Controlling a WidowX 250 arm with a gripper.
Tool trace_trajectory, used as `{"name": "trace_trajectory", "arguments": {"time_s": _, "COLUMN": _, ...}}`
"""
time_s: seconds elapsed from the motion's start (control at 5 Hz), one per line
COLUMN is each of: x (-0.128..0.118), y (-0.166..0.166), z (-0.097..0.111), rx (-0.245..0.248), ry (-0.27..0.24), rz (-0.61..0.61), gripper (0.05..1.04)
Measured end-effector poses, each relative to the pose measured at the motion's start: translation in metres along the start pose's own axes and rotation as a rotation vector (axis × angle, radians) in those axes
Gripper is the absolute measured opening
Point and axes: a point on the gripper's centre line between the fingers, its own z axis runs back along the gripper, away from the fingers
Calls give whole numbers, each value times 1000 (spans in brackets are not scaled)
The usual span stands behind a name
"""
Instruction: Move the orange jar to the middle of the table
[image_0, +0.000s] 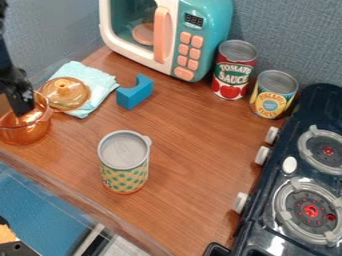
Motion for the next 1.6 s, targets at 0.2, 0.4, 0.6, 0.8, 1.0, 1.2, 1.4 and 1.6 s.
{"name": "trace_trajectory", "arguments": {"time_s": 0.2, "x": -2, "y": 4, "z": -11, "rx": -5, "ry": -7, "rz": -20, "gripper": 999}}
{"name": "trace_trajectory", "arguments": {"time_s": 0.4, "x": -6, "y": 14, "z": -29, "rx": 2, "ry": -39, "rz": -41, "gripper": 999}}
{"name": "trace_trajectory", "arguments": {"time_s": 0.6, "x": -4, "y": 16, "z": -41, "rx": -3, "ry": -61, "rz": -48, "gripper": 999}}
{"name": "trace_trajectory", "arguments": {"time_s": 0.8, "x": -2, "y": 22, "z": -54, "rx": -12, "ry": -91, "rz": -70, "gripper": 948}}
{"name": "trace_trajectory", "arguments": {"time_s": 1.0, "x": -4, "y": 21, "z": -56, "rx": -30, "ry": -62, "rz": -68, "gripper": 654}}
{"name": "trace_trajectory", "arguments": {"time_s": 1.2, "x": -1, "y": 17, "z": -57, "rx": -18, "ry": -45, "rz": -38, "gripper": 345}}
{"name": "trace_trajectory", "arguments": {"time_s": 1.4, "x": -1, "y": 11, "z": -55, "rx": -43, "ry": -54, "rz": -36, "gripper": 139}}
{"name": "trace_trajectory", "arguments": {"time_s": 1.6, "x": -4, "y": 7, "z": -50, "rx": -43, "ry": -61, "rz": -42, "gripper": 74}}
